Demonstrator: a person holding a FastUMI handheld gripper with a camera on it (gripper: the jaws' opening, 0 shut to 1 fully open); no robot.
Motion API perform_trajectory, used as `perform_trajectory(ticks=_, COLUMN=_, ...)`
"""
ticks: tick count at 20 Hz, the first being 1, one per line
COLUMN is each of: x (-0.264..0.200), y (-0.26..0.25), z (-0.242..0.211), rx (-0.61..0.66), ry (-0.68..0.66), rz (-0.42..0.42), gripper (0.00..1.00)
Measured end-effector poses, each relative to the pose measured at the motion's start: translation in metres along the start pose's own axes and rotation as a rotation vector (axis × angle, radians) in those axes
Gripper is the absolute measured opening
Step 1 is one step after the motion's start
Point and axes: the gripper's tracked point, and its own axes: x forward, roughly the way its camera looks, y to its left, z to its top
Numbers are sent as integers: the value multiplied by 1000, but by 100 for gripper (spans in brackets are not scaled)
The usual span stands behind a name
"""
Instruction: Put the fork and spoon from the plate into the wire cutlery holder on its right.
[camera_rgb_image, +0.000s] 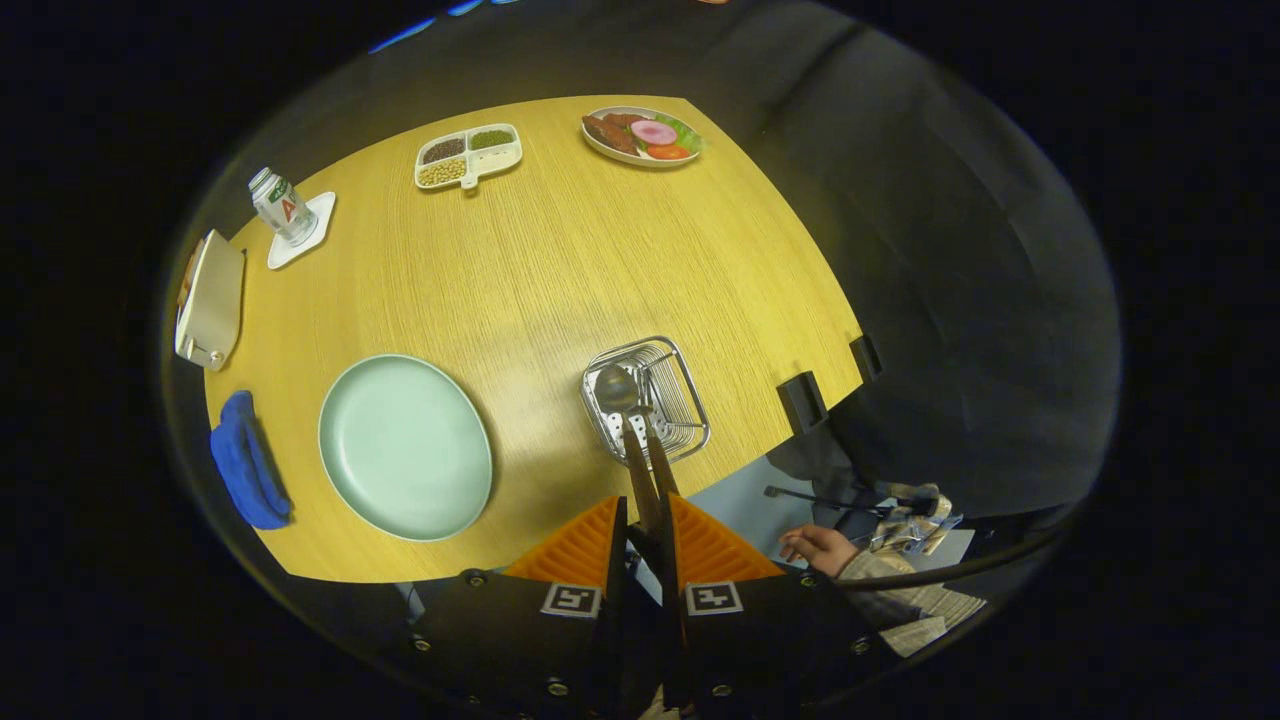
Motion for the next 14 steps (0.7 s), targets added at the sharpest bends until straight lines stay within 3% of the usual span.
perform_trajectory(ticks=7, x=-7, y=7, z=28, rx=-21, ry=-134, rz=44, gripper=17)
perform_trajectory(ticks=14, x=-53, y=9, z=88, rx=-38, ry=-476, rz=67, gripper=17)
